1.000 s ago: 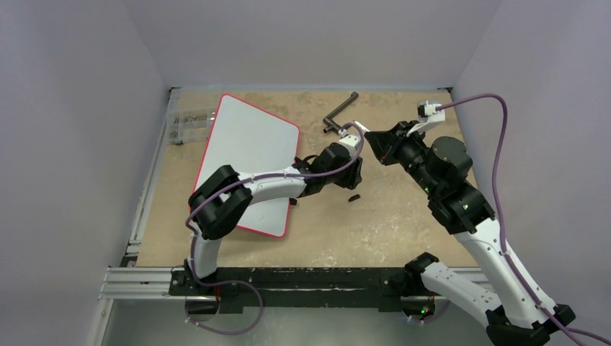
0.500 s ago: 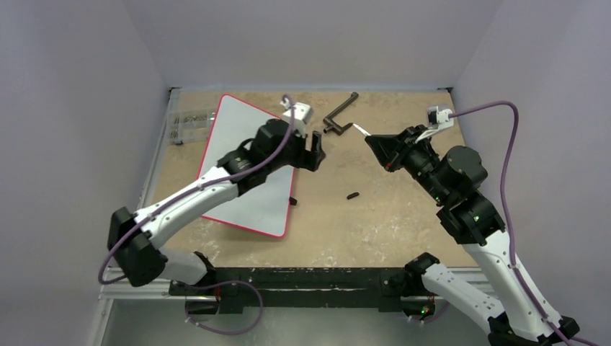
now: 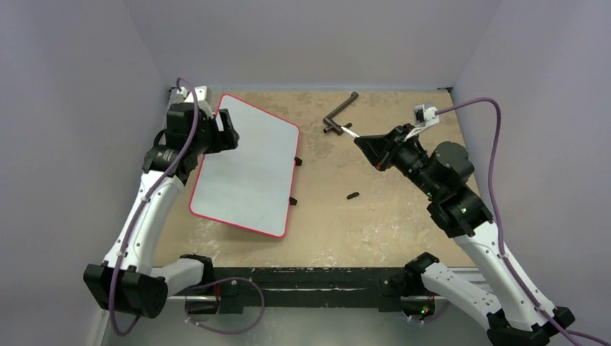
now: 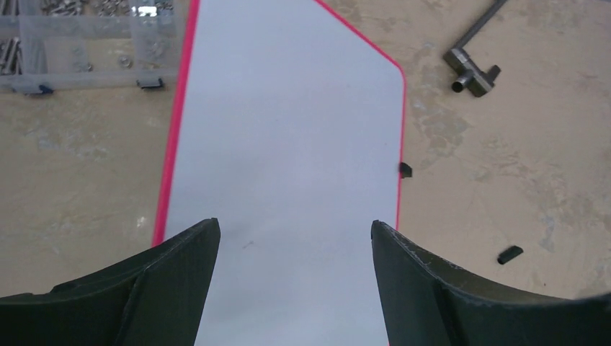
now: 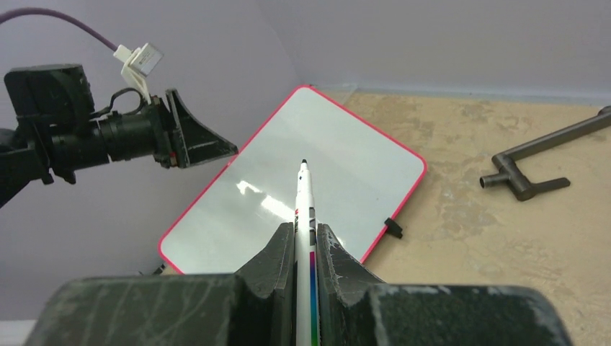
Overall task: Write a sentence on the whiteboard
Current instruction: Move the whiteboard to the center of the board.
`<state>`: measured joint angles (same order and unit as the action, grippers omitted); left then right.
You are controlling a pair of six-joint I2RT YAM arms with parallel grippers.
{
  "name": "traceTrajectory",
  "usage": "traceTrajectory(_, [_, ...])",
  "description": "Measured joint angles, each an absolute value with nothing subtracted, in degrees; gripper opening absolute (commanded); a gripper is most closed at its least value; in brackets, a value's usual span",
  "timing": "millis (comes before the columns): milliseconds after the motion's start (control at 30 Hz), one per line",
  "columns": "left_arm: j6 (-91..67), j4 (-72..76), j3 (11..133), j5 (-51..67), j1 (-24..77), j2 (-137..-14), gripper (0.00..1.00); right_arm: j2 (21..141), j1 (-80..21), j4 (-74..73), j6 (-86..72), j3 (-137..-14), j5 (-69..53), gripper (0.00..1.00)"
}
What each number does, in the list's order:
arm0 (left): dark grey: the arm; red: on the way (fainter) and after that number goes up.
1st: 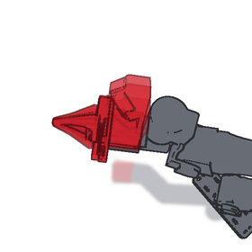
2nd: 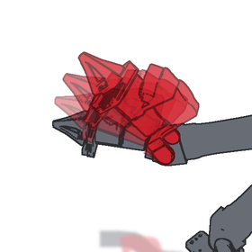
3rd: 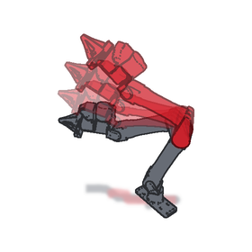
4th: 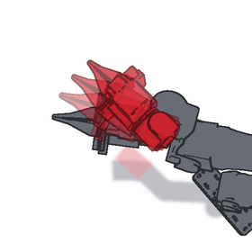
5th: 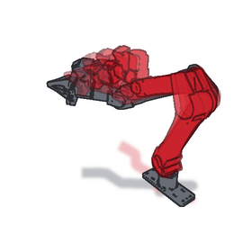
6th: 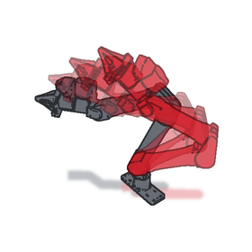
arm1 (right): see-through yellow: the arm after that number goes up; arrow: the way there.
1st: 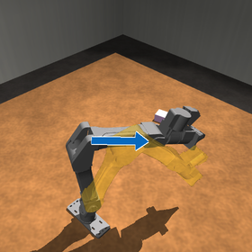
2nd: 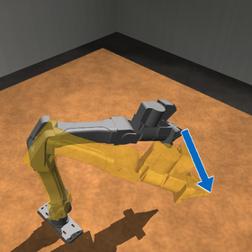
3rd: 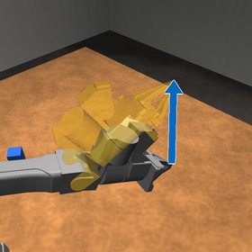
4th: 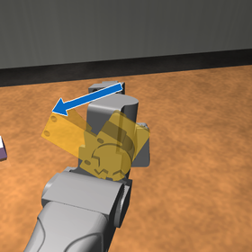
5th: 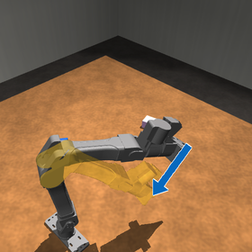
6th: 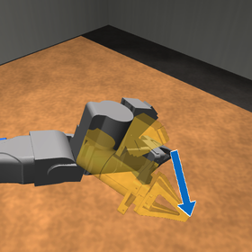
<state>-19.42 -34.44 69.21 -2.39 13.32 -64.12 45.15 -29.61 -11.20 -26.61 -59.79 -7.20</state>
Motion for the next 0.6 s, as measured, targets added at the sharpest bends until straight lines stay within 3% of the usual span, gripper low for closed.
traceTrajectory(300, [-17.3, -36.4, 70.0, 12.7, -4.4, -74.1, 0.77, 49.1, -29.6, -11.5, -27.2, -58.4, -9.8, 0.00])
traceTrajectory(600, [-16.3, -36.3, 73.3, 24.2, -6.9, -81.5, 0.75, 50.0, -29.6, -11.6, -27.2, -58.4, -11.2, 0.00])
